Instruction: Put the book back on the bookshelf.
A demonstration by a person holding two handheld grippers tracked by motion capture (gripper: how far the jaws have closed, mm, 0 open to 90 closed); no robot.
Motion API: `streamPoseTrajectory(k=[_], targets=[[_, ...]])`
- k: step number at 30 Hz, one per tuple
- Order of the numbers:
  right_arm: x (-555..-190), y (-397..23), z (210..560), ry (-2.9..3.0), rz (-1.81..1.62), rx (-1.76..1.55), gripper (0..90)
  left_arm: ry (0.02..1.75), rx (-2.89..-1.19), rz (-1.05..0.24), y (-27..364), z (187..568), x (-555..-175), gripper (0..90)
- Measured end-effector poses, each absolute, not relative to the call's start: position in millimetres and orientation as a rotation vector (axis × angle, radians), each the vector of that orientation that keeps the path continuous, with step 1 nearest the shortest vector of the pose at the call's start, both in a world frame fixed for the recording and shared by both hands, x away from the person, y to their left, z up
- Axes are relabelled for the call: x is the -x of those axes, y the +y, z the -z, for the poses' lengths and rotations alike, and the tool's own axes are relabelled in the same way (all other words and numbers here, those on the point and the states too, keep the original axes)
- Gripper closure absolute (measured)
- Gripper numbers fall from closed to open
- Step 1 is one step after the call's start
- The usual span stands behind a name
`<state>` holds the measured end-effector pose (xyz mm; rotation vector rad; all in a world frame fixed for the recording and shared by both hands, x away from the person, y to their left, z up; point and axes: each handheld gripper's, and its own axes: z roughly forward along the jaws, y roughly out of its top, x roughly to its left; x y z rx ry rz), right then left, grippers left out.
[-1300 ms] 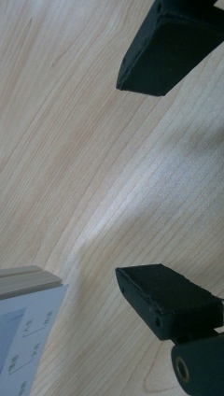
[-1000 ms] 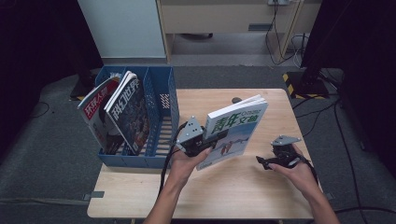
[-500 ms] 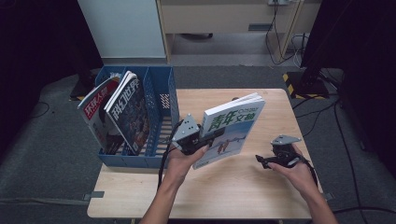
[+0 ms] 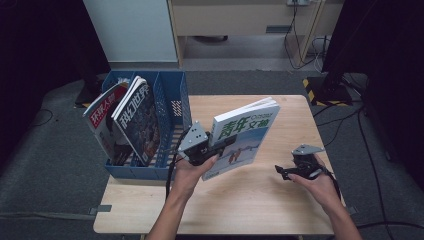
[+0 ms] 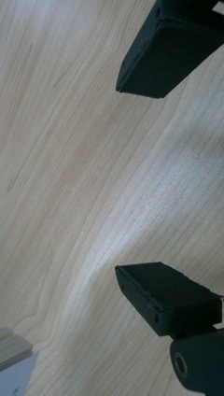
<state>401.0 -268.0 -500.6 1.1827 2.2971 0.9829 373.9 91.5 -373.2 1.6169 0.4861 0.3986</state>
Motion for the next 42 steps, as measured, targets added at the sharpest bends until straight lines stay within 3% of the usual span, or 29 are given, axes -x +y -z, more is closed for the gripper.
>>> streamPoseTrajectory(k=[24, 42], targets=[[-397.9, -271.1, 498.3, 2.274, -0.984, -1.176, 11.6, 0.539, -1.585, -0.436, 116.6, 363.1, -367.2, 73.8], [-398.3, -273.6, 496.1, 2.249, -1.002, -1.197, 11.9, 0.583, -1.516, -0.502, 157.2, 351.3, -362.8, 73.9]])
